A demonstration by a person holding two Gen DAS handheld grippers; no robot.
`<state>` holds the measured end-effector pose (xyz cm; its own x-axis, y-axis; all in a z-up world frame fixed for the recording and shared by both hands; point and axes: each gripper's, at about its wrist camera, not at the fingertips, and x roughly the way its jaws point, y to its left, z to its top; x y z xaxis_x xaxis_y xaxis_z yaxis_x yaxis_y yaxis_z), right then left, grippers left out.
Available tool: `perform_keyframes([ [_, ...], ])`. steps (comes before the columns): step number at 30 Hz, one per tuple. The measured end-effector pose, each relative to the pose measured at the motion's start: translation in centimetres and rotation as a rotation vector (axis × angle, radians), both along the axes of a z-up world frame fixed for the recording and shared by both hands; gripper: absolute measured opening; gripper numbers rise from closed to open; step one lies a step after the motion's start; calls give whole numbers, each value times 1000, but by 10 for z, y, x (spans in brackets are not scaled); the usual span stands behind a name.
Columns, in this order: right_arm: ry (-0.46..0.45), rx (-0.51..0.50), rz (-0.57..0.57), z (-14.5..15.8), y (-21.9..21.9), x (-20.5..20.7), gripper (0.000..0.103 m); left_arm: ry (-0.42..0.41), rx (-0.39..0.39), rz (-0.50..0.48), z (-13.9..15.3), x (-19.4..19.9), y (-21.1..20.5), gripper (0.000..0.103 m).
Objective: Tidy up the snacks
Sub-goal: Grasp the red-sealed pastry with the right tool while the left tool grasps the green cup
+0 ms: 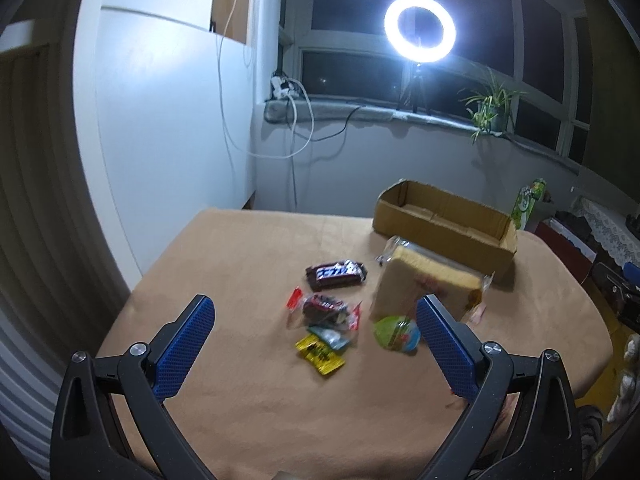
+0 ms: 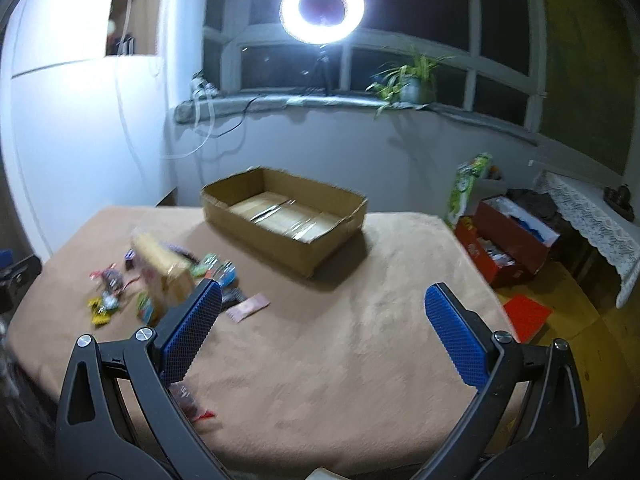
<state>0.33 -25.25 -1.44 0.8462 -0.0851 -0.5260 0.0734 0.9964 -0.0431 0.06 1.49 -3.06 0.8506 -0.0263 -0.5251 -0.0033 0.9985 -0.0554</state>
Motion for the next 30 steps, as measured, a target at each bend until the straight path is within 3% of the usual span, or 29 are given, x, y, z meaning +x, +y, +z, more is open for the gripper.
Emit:
perform_keyframes([
  [4, 62, 25, 95, -16, 12, -4, 103, 40, -19, -16, -13, 2, 5, 100],
  [7, 104, 48, 162, -28, 24, -6, 103, 84, -47, -38, -26, 6, 6, 94],
  [10, 146, 72, 218, -43, 33, -4, 96, 113, -64, -72, -36, 10, 1, 92],
  [13, 191, 104, 263, -56, 43, -1, 91, 141, -85, -119, -44, 14, -7, 81],
  [16, 222, 126, 302, -68, 53, 2, 86, 174, -107, -136, -55, 20, -7, 80],
  [19, 251, 142, 330, -76, 60, 6, 81, 221, -126, -143, -67, 30, -4, 66],
  [22, 276, 146, 356, -82, 67, 9, 76, 245, -171, -164, -73, 34, -1, 66],
  [30, 315, 129, 387, -92, 79, 19, 72, 250, -137, -290, -71, 49, -29, 61],
])
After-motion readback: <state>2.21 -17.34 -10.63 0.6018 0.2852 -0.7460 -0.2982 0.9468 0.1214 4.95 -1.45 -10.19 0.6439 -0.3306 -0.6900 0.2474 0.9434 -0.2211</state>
